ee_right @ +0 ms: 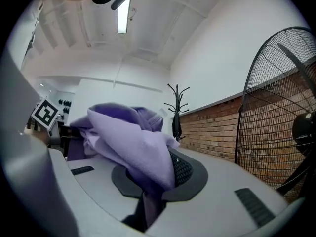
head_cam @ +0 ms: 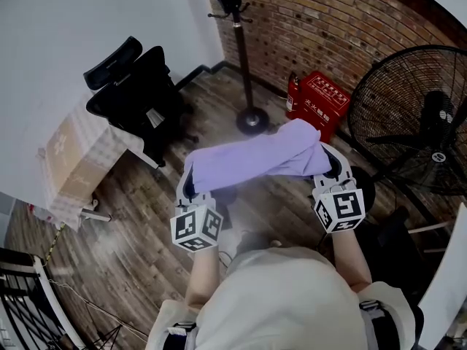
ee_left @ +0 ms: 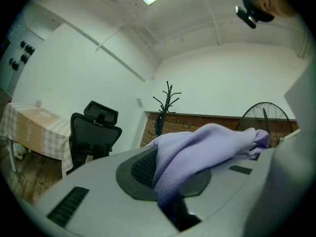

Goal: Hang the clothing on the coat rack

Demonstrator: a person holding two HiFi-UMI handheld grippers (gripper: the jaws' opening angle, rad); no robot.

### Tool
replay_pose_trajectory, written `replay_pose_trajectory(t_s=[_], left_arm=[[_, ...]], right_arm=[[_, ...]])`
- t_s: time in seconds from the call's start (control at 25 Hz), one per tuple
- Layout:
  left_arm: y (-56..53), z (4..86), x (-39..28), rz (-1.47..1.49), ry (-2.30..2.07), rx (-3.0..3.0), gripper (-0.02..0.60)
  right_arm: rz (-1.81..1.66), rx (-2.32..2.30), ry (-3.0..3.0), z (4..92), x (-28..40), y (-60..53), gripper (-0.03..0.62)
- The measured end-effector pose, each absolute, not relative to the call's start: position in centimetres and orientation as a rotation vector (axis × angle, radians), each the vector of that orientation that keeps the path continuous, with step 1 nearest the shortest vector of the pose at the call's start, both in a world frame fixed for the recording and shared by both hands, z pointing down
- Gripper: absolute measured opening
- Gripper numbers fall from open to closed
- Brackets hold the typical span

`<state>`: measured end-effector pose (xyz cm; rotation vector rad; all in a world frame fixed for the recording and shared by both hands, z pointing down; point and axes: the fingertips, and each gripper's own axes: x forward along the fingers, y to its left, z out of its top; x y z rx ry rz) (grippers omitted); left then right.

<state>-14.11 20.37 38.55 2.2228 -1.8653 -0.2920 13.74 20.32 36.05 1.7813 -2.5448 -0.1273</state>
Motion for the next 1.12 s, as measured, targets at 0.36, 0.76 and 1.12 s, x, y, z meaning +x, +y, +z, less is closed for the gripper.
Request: replay_pose_trajectory(t_s=[0.36, 0.76, 1.12], left_arm=[[21.6, 38.7, -12.9, -0.271, -1.878, 2.203, 0.032], [19.1, 38.7, -12.3, -0.276, -1.875, 2.223, 0.032], [12.3, 38.6, -12.4, -0.308, -1.853, 2.242, 0.032]], right_arm=[[-0.100, 1.760, -2.556, 36.4, 15.0, 20.8, 0.035], [-0.102, 1.777, -2.559, 36.8, 15.6, 18.4, 0.035], [-0.137, 1.789, -2.545, 36.5, 15.5, 11.9, 0.035]])
